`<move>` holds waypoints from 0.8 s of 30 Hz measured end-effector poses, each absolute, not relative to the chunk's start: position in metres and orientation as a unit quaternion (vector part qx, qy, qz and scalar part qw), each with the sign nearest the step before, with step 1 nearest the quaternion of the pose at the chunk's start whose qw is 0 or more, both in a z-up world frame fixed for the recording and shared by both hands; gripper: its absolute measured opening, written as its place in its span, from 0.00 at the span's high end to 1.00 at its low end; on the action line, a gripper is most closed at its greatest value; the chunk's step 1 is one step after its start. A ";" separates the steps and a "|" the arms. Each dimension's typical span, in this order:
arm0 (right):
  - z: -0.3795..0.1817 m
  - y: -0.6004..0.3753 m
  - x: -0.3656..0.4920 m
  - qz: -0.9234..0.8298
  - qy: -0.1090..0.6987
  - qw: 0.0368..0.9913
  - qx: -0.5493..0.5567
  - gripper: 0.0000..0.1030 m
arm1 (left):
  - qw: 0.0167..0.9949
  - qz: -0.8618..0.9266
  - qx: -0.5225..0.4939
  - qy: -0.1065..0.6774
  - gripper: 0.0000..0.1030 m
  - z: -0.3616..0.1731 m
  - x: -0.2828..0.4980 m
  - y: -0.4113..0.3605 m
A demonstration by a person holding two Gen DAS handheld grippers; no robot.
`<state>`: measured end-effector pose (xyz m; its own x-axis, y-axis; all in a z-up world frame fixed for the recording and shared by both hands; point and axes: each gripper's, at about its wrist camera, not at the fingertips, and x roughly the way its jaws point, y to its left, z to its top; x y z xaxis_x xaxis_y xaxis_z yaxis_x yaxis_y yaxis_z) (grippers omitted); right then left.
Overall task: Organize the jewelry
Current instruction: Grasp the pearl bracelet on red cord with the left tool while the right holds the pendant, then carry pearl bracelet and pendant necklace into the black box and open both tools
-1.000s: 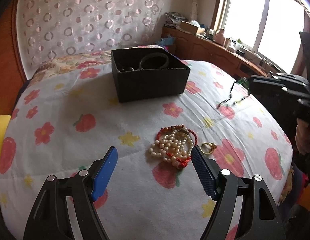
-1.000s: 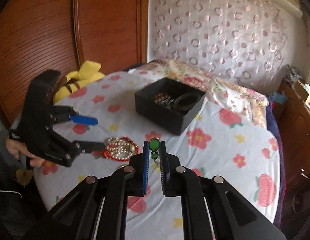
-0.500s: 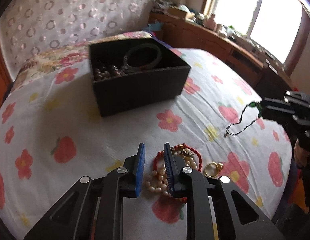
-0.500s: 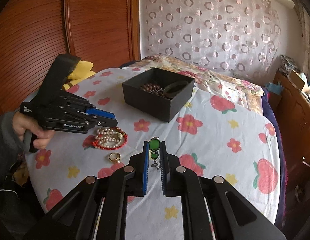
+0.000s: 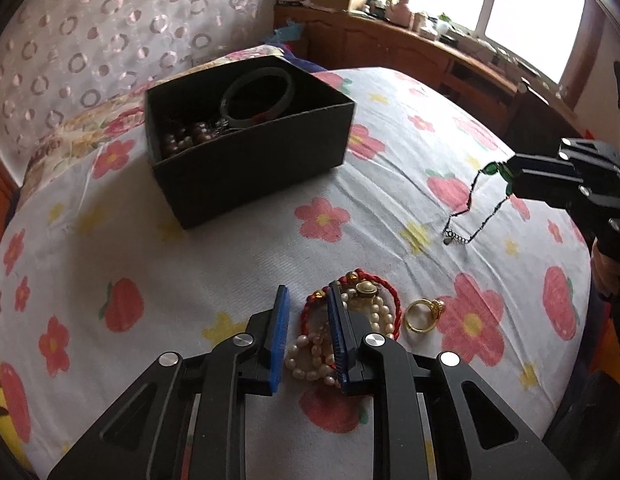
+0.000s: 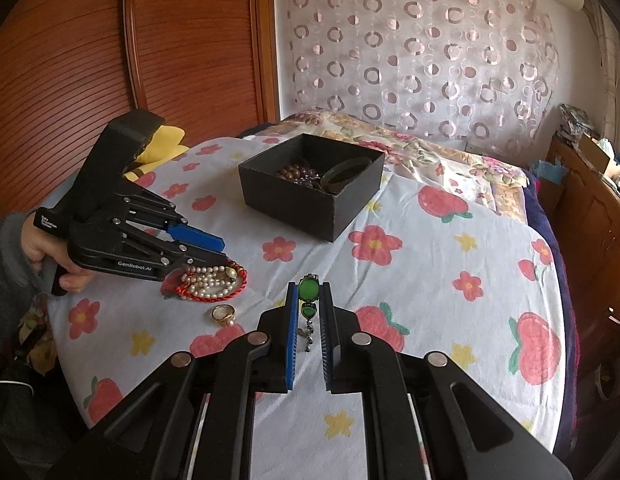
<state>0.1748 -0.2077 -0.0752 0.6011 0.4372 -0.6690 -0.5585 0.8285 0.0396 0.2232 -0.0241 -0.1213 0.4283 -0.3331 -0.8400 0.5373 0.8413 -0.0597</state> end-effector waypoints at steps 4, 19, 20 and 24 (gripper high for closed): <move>-0.075 -0.207 0.174 0.278 0.349 0.891 -0.087 0.89 | 0.828 -0.276 0.125 0.471 0.83 -0.121 0.228 -0.030; -0.080 -0.208 0.171 0.272 0.352 0.891 -0.084 0.89 | 0.868 -0.294 0.078 0.392 0.97 -0.064 0.202 -0.022; -0.079 -0.208 0.171 0.273 0.351 0.892 -0.084 0.89 | 0.871 -0.293 0.076 0.386 0.97 -0.059 0.201 -0.021; -0.071 -0.205 0.172 0.274 0.340 0.896 -0.086 0.89 | 0.885 -0.288 0.064 0.360 0.97 -0.039 0.199 -0.015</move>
